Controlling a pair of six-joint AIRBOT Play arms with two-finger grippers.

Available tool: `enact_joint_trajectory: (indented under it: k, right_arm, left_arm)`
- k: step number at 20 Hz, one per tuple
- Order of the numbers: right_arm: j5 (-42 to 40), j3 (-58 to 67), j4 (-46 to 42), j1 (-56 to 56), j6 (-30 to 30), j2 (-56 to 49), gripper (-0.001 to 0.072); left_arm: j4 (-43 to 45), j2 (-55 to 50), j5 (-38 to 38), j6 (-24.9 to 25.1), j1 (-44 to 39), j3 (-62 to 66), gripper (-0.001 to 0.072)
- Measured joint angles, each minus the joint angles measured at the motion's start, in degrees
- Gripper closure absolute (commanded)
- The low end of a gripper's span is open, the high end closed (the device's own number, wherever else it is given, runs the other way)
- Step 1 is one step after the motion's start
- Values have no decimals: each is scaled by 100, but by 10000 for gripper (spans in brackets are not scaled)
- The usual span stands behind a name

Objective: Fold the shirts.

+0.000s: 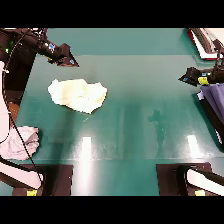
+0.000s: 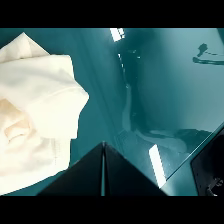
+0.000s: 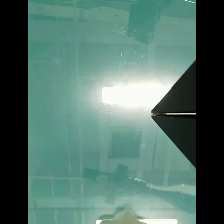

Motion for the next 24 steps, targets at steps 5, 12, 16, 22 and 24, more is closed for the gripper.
enact_joint_trajectory:
  k: [5, 12, 16, 22, 24]
  right_arm:
    - [0, 0, 0, 0, 0, 0, 685]
    - [0, 0, 0, 0, 0, 0, 685]
    - [0, 0, 0, 0, 0, 0, 685]
    - [-2, 0, 0, 0, 0, 0, 685]
    - [-31, 0, 0, 0, 0, 0, 685]
  left_arm:
    - [0, 0, 0, 2, -2, 0, 671]
    - [0, 0, 0, 0, 0, 0, 671]
    - [-2, 0, 120, 0, 0, 0, 670]
    - [170, 0, 398, -15, -2, 0, 114]
    - [664, 0, 387, -59, 0, 0, 114]
